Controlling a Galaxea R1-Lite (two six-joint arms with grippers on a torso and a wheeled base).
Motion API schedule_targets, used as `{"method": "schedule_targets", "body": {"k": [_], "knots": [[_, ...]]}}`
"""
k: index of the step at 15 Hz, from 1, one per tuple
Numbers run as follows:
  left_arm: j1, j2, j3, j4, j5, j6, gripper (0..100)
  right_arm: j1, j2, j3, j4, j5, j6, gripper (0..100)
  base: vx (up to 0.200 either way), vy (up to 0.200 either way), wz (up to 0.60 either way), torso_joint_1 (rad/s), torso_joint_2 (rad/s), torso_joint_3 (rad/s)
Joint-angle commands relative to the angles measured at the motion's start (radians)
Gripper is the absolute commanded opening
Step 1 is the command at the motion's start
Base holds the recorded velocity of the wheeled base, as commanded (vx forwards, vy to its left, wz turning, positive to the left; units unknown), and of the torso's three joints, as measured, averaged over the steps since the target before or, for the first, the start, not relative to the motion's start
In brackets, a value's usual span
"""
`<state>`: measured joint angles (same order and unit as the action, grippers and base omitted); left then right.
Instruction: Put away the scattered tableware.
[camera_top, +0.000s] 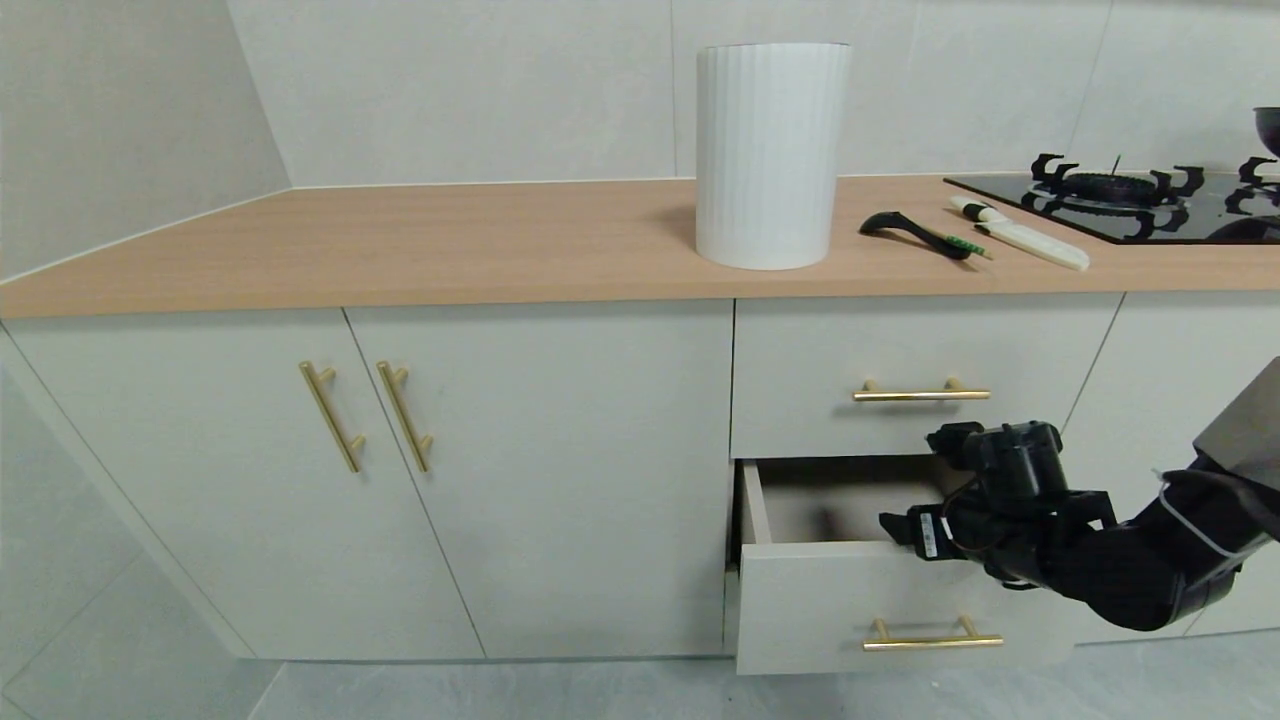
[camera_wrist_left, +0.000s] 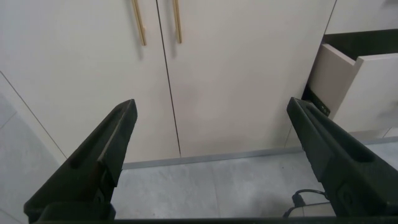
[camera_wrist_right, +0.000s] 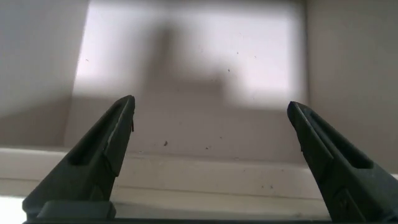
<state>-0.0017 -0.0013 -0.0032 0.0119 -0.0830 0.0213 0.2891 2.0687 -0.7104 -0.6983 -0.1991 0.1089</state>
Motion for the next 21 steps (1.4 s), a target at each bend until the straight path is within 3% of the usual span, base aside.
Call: {"method": "schedule_targets", "body": {"k": [1, 6, 21], "knots": [[0.0, 0.001, 0.0, 0.0, 0.0, 0.0, 100, 0.002, -0.033, 0.0, 0.011, 0.0, 0.002, 100, 0.0, 0.0, 0.0, 0.0, 0.0, 0.0], [0.0, 0.001, 0.0, 0.0, 0.0, 0.0, 100, 0.004, -0.114, -0.018, 0.221, 0.063, -0.002, 100, 0.0, 0.0, 0.0, 0.0, 0.0, 0.0], [0.0, 0.001, 0.0, 0.0, 0.0, 0.0, 100, 0.038, -0.233, -0.046, 0.635, 0.066, -0.071, 100, 0.0, 0.0, 0.0, 0.0, 0.0, 0.0]]}}
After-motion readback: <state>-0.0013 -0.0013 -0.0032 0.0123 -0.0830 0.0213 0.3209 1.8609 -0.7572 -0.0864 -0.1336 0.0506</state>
